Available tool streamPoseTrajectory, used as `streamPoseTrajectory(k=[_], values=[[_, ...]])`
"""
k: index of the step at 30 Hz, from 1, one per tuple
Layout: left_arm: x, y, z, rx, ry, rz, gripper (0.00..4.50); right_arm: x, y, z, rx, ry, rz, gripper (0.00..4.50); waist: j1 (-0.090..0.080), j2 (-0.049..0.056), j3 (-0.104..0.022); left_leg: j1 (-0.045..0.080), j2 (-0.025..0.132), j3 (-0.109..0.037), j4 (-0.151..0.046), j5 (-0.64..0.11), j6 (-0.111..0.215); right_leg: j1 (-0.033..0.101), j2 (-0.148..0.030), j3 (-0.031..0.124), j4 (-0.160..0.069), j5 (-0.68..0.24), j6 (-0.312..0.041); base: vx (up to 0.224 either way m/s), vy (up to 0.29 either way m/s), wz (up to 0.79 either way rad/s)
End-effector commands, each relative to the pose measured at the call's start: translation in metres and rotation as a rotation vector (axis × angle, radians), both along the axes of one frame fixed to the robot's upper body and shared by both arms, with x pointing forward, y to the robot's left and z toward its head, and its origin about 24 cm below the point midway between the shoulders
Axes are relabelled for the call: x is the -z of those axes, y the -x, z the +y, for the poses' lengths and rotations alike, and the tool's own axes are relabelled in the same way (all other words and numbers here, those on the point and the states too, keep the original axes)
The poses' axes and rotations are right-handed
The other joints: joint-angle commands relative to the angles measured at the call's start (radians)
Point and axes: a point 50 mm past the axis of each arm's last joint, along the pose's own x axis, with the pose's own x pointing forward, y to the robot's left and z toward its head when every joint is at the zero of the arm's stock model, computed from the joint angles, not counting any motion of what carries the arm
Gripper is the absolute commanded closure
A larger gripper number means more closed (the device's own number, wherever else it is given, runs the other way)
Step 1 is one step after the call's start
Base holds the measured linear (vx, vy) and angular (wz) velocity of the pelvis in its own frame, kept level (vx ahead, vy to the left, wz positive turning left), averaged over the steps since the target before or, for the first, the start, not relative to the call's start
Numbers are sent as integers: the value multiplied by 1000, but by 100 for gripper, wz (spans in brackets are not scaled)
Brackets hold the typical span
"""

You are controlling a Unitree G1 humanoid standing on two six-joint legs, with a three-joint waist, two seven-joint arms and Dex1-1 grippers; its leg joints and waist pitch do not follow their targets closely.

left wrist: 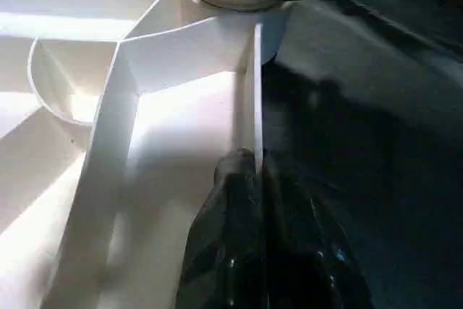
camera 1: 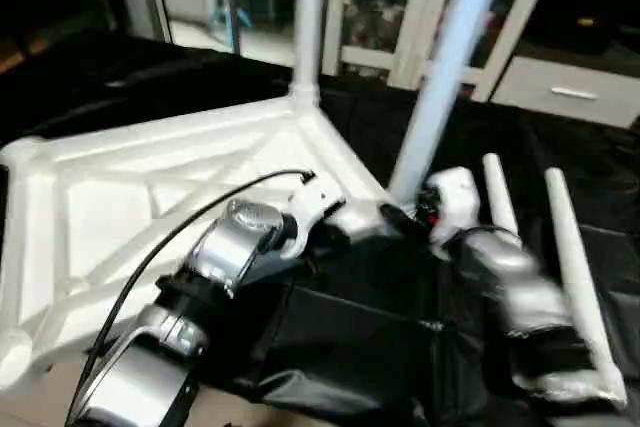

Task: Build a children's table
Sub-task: Rotate leg to tighten

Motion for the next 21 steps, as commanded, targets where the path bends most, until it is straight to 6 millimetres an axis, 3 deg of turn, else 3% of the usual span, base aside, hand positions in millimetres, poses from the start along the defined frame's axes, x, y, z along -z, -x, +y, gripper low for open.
streamPoseTrajectory(k=[1, 5, 7, 16, 18, 21], values=[[-3, 1, -12, 42, 33, -6, 450, 32, 8, -8, 229, 111, 166, 176, 3, 3, -53, -4, 37, -17, -86, -211, -13, 38, -82, 45, -91, -360, -144, 0, 0, 0], [-2, 0, -13, 37, 35, -9, 450, 32, 7, 11, 293, 91, 183, 176, -3, 8, -54, -2, 38, -16, -89, -217, -23, 38, -80, 47, -85, -306, -146, 0, 0, 0], [-2, 0, -14, 35, 37, -8, 450, 28, 5, 17, 308, 109, 147, 176, -5, 1, -53, -5, 38, -15, -91, -216, -20, 40, -80, 48, -84, -280, -149, 0, 0, 0], [1, 1, -12, 37, 44, 2, 450, 17, 0, 19, 332, 103, 69, 176, -6, 6, -49, -3, 39, -17, -95, -265, -24, 34, -82, 50, -92, -354, -118, 0, 0, 0], [1, 2, -12, 42, 44, 5, 450, 11, -1, 16, 334, 64, 32, 120, -6, 9, -49, -3, 39, -16, -95, -270, -23, 33, -82, 51, -92, -353, -117, 0, 0, 0], [2, 2, -13, 50, 43, 9, 450, 5, -2, 7, 302, 75, -35, 101, -4, 8, -51, -2, 39, -14, -93, -241, -18, 36, -80, 51, -88, -301, -131, 0, 0, 0]])
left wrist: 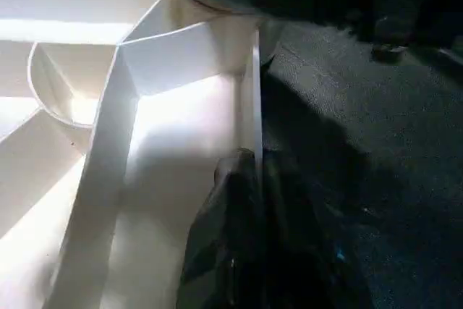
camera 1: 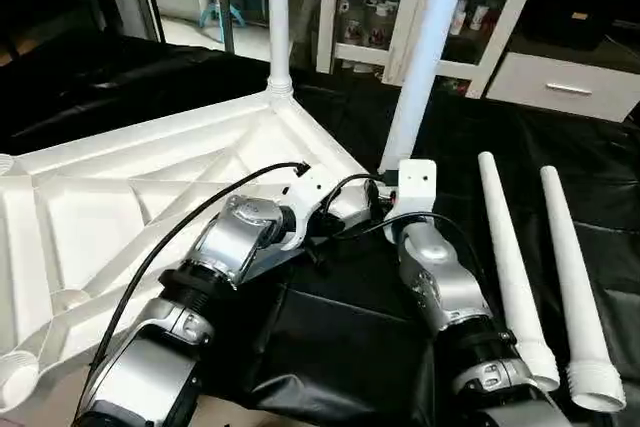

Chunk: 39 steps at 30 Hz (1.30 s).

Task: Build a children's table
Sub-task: Rotate leg to tighten

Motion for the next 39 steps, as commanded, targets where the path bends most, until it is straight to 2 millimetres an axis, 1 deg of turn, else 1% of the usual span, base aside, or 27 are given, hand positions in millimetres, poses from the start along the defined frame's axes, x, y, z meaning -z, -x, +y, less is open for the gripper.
streamPoseTrajectory(k=[1, 2, 3, 4, 5, 7, 8, 9, 11, 12, 13, 14, 15, 16, 20, 21, 22, 24, 26, 30, 31, 32, 34, 35, 37, 38, 39], values=[[2, 5, -8, 64, 21, 25, 450, 2, 1, -22, -10, 13, -11, 90, 5, 9, -54, 6, 40, -7, -80, -229, -9, 32, -77, 51, -83, -238, -154, 0, 0, 0], [3, 6, -8, 69, 21, 28, 450, 1, 1, -25, -54, 15, -22, 79, 9, 5, -55, 2, 39, -5, -77, -205, 7, 39, -76, 52, -76, -183, -176, 0, 0, 0], [3, 6, -8, 71, 21, 29, 450, -1, 1, -29, -83, 26, -30, 66, 11, 7, -56, -4, 39, -5, -77, -182, 13, 43, -77, 53, -72, -153, -185, 0, 0, 0], [3, 7, -8, 75, 21, 31, 450, -2, 2, -36, -156, 16, -23, 60, 16, 7, -60, -10, 39, -6, -74, -129, 27, 53, -79, 52, -64, -90, -199, 0, 0, 0], [3, 7, -8, 75, 21, 31, 450, -2, 2, -36, -156, 16, -23, 60, 19, 7, -61, -9, 41, -5, -71, -100, 44, 53, -78, 51, -59, -44, -215, 0, 0, 0], [3, 7, -8, 78, 20, 33, 450, -2, 3, -45, -230, -16, -8, 53, 24, 4, -61, -13, 39, -4, -68, -80, 68, 59, -79, 50, -56, -9, -236, 0, 0, 0], [3, 7, -7, 80, 19, 34, 450, -3, 4, -53, -286, -32, 2, 28, 24, 3, -60, -16, 40, -4, -68, -81, 78, 60, -81, 49, -59, -28, -241, 0, 0, 0], [3, 8, -7, 81, 19, 34, 450, -3, 5, -54, -298, -34, 5, 22, 26, 4, -60, -14, 41, -5, -68, -86, 81, 61, -82, 48, -61, -44, -243, 0, 0, 0], [3, 8, -7, 89, 18, 39, 450, -3, 8, -65, -382, -37, 29, 9, 28, 2, -59, -15, 44, -5, -67, -97, 83, 60, -84, 47, -66, -93, -246, 0, 0, 0], [3, 9, -7, 93, 17, 42, 450, -4, 11, -74, -439, -52, 42, 3, 29, 4, -58, -14, 45, -6, -67, -99, 81, 59, -85, 48, -67, -103, -246, 0, 0, 0], [3, 9, -7, 93, 17, 42, 450, -4, 11, -74, -439, -52, 42, 3, 30, 1, -58, -15, 46, -5, -66, -105, 85, 61, -84, 47, -68, -112, -247, 0, 0, 0], [3, 9, -7, 97, 17, 44, 450, -6, 15, -83, -517, -57, 51, 3, 29, 0, -58, -16, 46, -6, -66, -103, 88, 60, -85, 46, -68, -116, -250, 0, 0, 0], [3, 9, -6, 99, 17, 45, 450, -8, 17, -88, -567, -51, 53, 3, 29, 3, -59, -17, 46, -6, -65, -108, 91, 62, -84, 45, -67, -118, -253, 0, 0, 0], [3, 9, -6, 102, 16, 47, 450, -11, 20, -94, -644, -42, 59, 3, 31, 0, -59, -17, 47, -6, -63, -107, 99, 62, -84, 45, -69, -116, -254, 0, 0, 0], [3, 10, -6, 116, 14, 54, 450, -16, 18, -99, -706, -61, 47, 3, 31, -2, -59, -19, 46, -7, -61, -94, 113, 61, -86, 43, -69, -122, -264, 0, 0, 0], [3, 10, -6, 116, 14, 54, 450, -17, 18, -99, -706, -61, 46, 3, 30, -2, -60, -19, 47, -7, -61, -98, 112, 60, -88, 42, -69, -132, -265, 0, 0, 0], [3, 11, -6, 122, 14, 57, 450, -18, 16, -101, -714, -62, 42, 3, 32, 2, -59, -15, 47, -7, -61, -104, 107, 57, -87, 41, -72, -151, -266, 0, 0, 0], [3, 11, -6, 126, 13, 59, 450, -19, 14, -100, -734, -66, 38, 3, 31, 1, -59, -15, 48, -6, -62, -113, 99, 56, -86, 40, -73, -161, -270, 0, 0, 0], [3, 12, -6, 129, 12, 60, 450, -20, 12, -99, -755, -73, 41, 3, 30, 4, -61, -15, 50, -8, -61, -99, 99, 57, -85, 40, -67, -127, -279, 0, 0, 0], [4, 13, -5, 138, 9, 65, 450, -22, 6, -93, -818, -65, 49, 3, 31, 4, -63, -17, 49, -7, -58, -77, 111, 59, -85, 39, -61, -73, -299, 0, 0, 0], [4, 13, -5, 141, 9, 67, 450, -22, 3, -91, -820, -49, 56, 3, 30, 4, -63, -16, 50, -7, -59, -85, 110, 58, -88, 38, -62, -87, -305, 0, 0, 0], [4, 13, -5, 142, 9, 68, 450, -22, -1, -90, -816, -10, 69, 3, 30, 0, -62, -17, 49, -6, -59, -91, 105, 59, -88, 37, -64, -105, -303, 0, 0, 0], [4, 13, -5, 141, 9, 68, 450, -22, -3, -90, -813, 9, 74, 3, 32, 5, -63, -13, 50, -6, -59, -89, 97, 57, -88, 38, -64, -113, -301, 0, 0, 0], [4, 13, -5, 142, 8, 68, 450, -21, -4, -89, -823, 32, 81, 3, 32, 4, -62, -13, 50, -5, -59, -87, 98, 57, -87, 38, -63, -105, -301, 0, 0, 0], [4, 14, -4, 141, 7, 71, 450, -23, -8, -87, -832, 83, 92, 3, 33, 1, -66, -12, 50, -4, -56, -60, 104, 56, -86, 37, -56, -57, -314, 0, 0, 0], [4, 14, -3, 141, 7, 71, 450, -23, -8, -87, -832, 82, 91, 3, 35, 2, -66, -13, 51, -3, -55, -48, 113, 57, -87, 37, -51, -25, -324, 0, 0, 0], [4, 14, -3, 141, 7, 71, 450, -24, -9, -87, -834, 79, 89, 3, 36, 3, -66, -13, 51, -3, -55, -47, 117, 58, -87, 37, -51, -17, -324, 0, 0, 0]])
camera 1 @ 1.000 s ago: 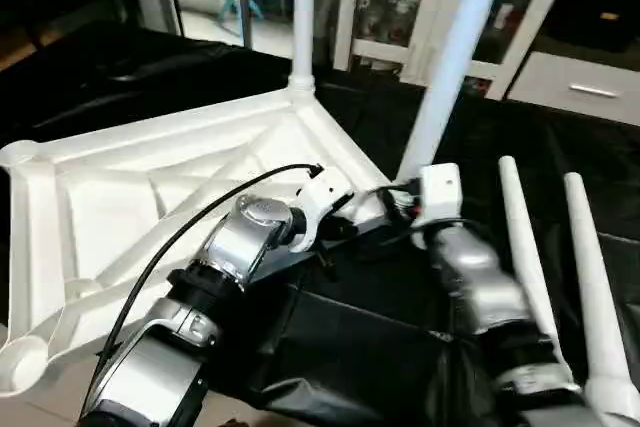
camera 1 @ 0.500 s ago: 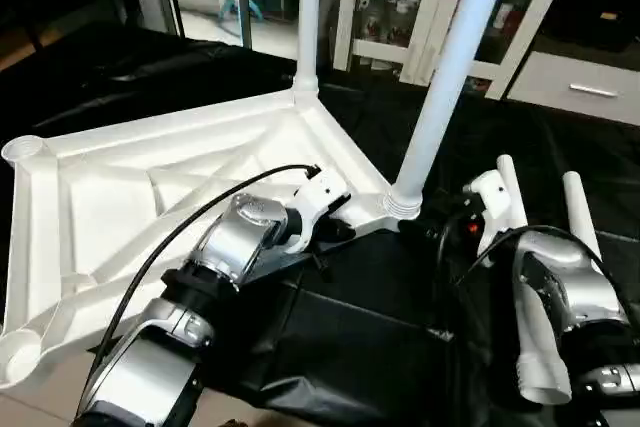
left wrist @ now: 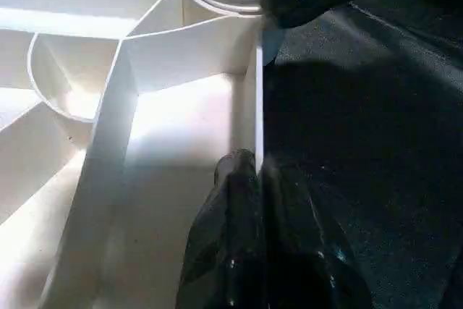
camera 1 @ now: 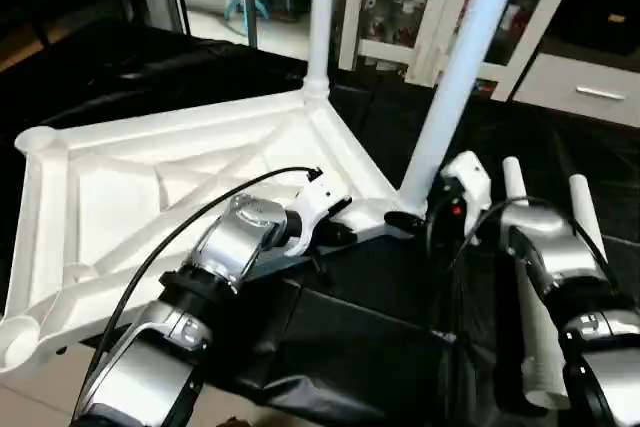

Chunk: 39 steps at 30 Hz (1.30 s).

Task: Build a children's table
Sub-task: Rotate leg to tighten

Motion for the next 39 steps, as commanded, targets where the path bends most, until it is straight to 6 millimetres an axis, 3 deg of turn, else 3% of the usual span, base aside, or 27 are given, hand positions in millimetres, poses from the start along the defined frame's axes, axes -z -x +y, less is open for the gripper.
streamPoseTrajectory(k=[1, 9, 19, 30, 31, 37, 38, 39], values=[[9, 7, 0, 14, -2, 47, 450, -3, -2, 0, -9, 1, -8, 3, 3, -5, -68, 1, 44, -6, -61, -47, 115, 64, -86, 43, -49, -7, -321, 0, 0, 0], [9, 8, 1, 14, -4, 49, 450, -2, -3, 0, -29, -8, -11, 57, 5, 0, -68, 3, 46, -6, -61, -64, 109, 63, -87, 40, -52, -36, -320, 0, 0, 0], [9, 9, 0, 23, -8, 53, 450, -2, -2, -2, -49, -20, -19, 160, 4, 2, -69, 3, 47, -6, -61, -66, 110, 64, -86, 38, -49, -17, -330, 0, 0, 0], [10, 11, 1, 25, -9, 59, 450, 1, -2, 1, -44, -50, -24, 178, 6, -1, -70, 2, 47, -6, -59, -50, 123, 64, -87, 37, -47, -10, -332, 0, 0, 0], [10, 11, 1, 23, -7, 59, 450, 4, -3, 2, 37, -94, -27, 178, 5, -4, -70, 1, 47, -6, -59, -50, 123, 64, -87, 38, -46, -14, -331, 0, 0, 0], [10, 11, 0, 20, -3, 58, 450, 21, 0, 12, 229, -153, -32, 178, -8, 0, -65, 0, 47, -8, -66, -93, 88, 63, -89, 39, -57, -93, -303, 0, 0, 0], [10, 11, -1, 21, -2, 58, 450, 25, 1, 17, 276, -176, -41, 178, -8, 7, -63, 1, 47, -7, -68, -104, 80, 59, -89, 41, -61, -108, -291, 0, 0, 0], [10, 11, -1, 21, -1, 57, 450, 27, 2, 21, 326, -185, -53, 178, -9, 6, -64, 2, 49, -9, -70, -106, 72, 60, -91, 41, -61, -115, -286, 0, 0, 0]])
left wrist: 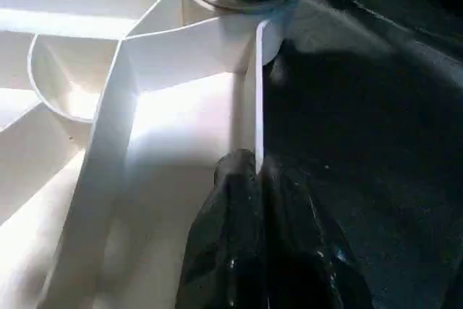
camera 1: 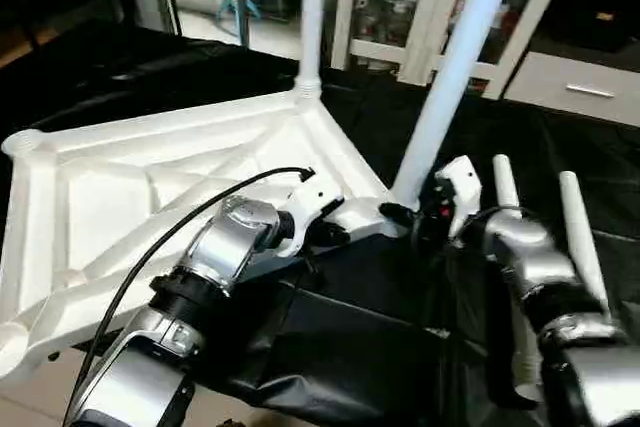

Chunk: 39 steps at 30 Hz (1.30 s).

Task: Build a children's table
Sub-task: Rotate leg to tighten

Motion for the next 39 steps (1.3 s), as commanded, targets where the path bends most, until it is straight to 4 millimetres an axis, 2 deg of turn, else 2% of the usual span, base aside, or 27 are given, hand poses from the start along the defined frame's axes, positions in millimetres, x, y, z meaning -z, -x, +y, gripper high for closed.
streamPoseTrajectory(k=[1, 2, 3, 6, 7, 9, 11, 12, 13, 15, 16, 19, 30, 31, 33, 36, 38, 39], values=[[9, 9, -11, 57, 13, 58, 450, 5, -1, 1, 166, -26, 2, 178, 6, 8, -64, 2, 42, -10, -74, -107, 58, 60, -90, 46, -64, -118, -273, 0, 0, 0], [9, 9, -11, 57, 13, 58, 450, 6, -1, 1, 192, -19, 3, 178, 4, 7, -64, 3, 42, -10, -75, -116, 52, 58, -89, 45, -65, -125, -271, 0, 0, 0], [9, 9, -12, 57, 14, 58, 450, 10, -2, 5, 286, -14, 2, 178, 1, 10, -64, 4, 41, -11, -75, -126, 45, 59, -88, 45, -67, -137, -270, 0, 0, 0], [9, 8, -14, 57, 17, 56, 450, 16, 0, 16, 412, 3, 8, 179, -9, 16, -62, 3, 38, -11, -80, -153, 19, 55, -85, 46, -72, -175, -248, 0, 0, 0], [8, 8, -14, 57, 18, 55, 450, 17, 1, 21, 461, 35, -2, 179, -12, 14, -59, 2, 37, -12, -83, -159, 8, 54, -84, 47, -75, -190, -236, 0, 0, 0], [8, 7, -16, 56, 19, 52, 450, 18, 3, 33, 560, 103, -20, 179, -14, 18, -58, 4, 37, -13, -86, -175, -7, 51, -84, 48, -77, -211, -222, 0, 0, 0], [8, 7, -16, 55, 19, 51, 450, 19, 4, 34, 595, 118, -23, 180, -18, 19, -57, 7, 35, -13, -88, -210, -20, 48, -81, 49, -81, -241, -203, 0, 0, 0], [8, 7, -16, 53, 20, 50, 450, 21, 6, 37, 659, 143, -10, 180, -19, 15, -57, 6, 35, -13, -89, -217, -21, 48, -81, 49, -81, -245, -199, 0, 0, 0], [8, 7, -16, 52, 20, 49, 450, 21, 6, 38, 678, 156, -17, 180, -18, 19, -56, 7, 36, -14, -91, -222, -25, 45, -82, 51, -82, -248, -190, 0, 0, 0], [8, 7, -16, 50, 22, 49, 450, 21, 8, 44, 691, 182, -44, 180, -19, 14, -57, 7, 35, -12, -91, -225, -26, 45, -80, 50, -81, -234, -181, 0, 0, 0], [8, 7, -16, 48, 22, 49, 450, 19, 9, 47, 706, 198, -65, 180, -18, 16, -56, 5, 35, -13, -92, -216, -28, 45, -80, 51, -80, -222, -178, 0, 0, 0], [9, 7, -16, 41, 24, 49, 450, 12, 10, 57, 710, 208, -119, 180, -16, 12, -56, 3, 32, -11, -91, -199, -22, 47, -80, 52, -77, -191, -171, 0, 0, 0], [9, 6, -15, 37, 23, 48, 450, 7, 9, 58, 722, 187, -131, 180, -15, 17, -54, 2, 31, -11, -92, -204, -20, 48, -80, 54, -79, -197, -157, 0, 0, 0], [8, 5, -15, 38, 22, 46, 450, 3, 8, 54, 725, 162, -142, 124, -15, 15, -54, 2, 31, -11, -92, -201, -19, 49, -80, 54, -79, -197, -156, 0, 0, 0], [8, 5, -15, 38, 21, 45, 450, 0, 7, 50, 720, 151, -149, 107, -13, 16, -55, 3, 32, -10, -90, -192, -15, 49, -81, 54, -77, -188, -158, 0, 0, 0], [8, 5, -14, 39, 19, 45, 450, -4, 6, 42, 709, 140, -162, 88, -4, 20, -58, 12, 32, -5, -85, -158, -9, 44, -75, 55, -69, -97, -180, 0, 0, 0], [8, 5, -14, 39, 18, 45, 450, -6, 6, 40, 705, 135, -165, 62, 5, 18, -60, 7, 31, -5, -84, -122, -2, 52, -76, 53, -60, -36, -189, 0, 0, 0], [8, 5, -14, 40, 18, 45, 450, -9, 5, 31, 698, 129, -166, 54, 6, 17, -60, 6, 31, -5, -83, -117, 1, 54, -77, 53, -59, -26, -192, 0, 0, 0]])
